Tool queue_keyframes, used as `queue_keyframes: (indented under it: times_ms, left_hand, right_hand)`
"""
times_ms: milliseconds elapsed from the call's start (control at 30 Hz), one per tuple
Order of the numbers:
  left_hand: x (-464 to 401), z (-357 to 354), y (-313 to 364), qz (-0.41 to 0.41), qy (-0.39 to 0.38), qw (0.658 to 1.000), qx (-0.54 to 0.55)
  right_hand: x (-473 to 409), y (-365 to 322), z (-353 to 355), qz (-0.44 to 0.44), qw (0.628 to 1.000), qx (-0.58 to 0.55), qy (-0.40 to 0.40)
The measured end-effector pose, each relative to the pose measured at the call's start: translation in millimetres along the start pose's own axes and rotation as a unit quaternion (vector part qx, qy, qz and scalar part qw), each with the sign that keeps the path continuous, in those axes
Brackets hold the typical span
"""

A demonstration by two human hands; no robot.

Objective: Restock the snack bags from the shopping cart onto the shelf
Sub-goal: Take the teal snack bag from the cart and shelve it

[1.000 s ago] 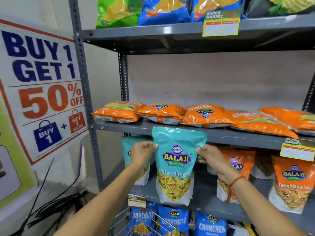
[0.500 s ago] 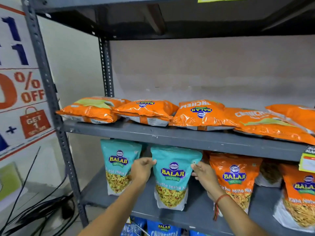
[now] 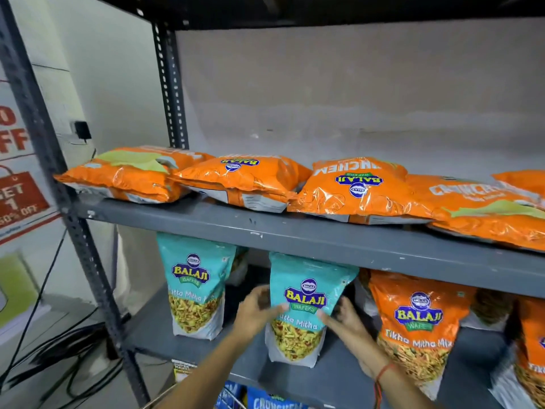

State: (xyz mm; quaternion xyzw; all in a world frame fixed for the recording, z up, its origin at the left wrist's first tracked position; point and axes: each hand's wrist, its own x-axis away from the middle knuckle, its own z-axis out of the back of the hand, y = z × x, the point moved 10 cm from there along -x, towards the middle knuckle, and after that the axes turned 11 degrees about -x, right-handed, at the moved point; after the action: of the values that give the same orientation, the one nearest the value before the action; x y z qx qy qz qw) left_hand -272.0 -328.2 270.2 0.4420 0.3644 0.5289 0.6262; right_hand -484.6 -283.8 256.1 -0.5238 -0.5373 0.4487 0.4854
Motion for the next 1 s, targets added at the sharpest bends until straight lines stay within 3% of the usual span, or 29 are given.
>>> queue_keyframes:
  times_ms: [167, 333, 700, 767, 833, 933, 1000]
  left_hand:
    - [14.6, -37.4, -75.9, 0.053, -0.082, 0.990, -0.097]
    - [14.4, -38.9, -106.2, 0.085, -0.033, 0.991, -0.098]
    - [4.3, -29.7, -120.9, 0.097, -0.027, 0.989, -0.113]
    - [9.2, -30.8, -109.8, 0.081, -0.015, 0.992, -0.096]
    - [18.8, -21.0, -87.2, 0.049, 0.050, 0.994, -0.087]
    - [40.6, -5.0, -31.7, -0.033, 0.152, 0.983, -0.098]
    - [51.6, -7.0, 10.0, -0.093, 0.170, 0.977, -0.088]
  right_hand:
    - [3.8, 74.4, 1.8, -0.090, 0.991, 0.082, -0.056]
    - [-7.9, 107.5, 3.6, -0.093, 0.991, 0.090, -0.039]
    - [-17.2, 117.7, -4.9, -0.085, 0.991, 0.105, -0.019]
    - [-13.5, 113.2, -4.7, -0.078, 0.990, 0.113, -0.017]
    - [-7.8, 101.7, -3.4, -0.059, 0.991, 0.123, -0.001]
    - [6.8, 84.5, 1.8, -0.041, 0.989, 0.139, 0.024]
    - [21.7, 64.5, 4.4, -0.018, 0.990, 0.134, 0.030]
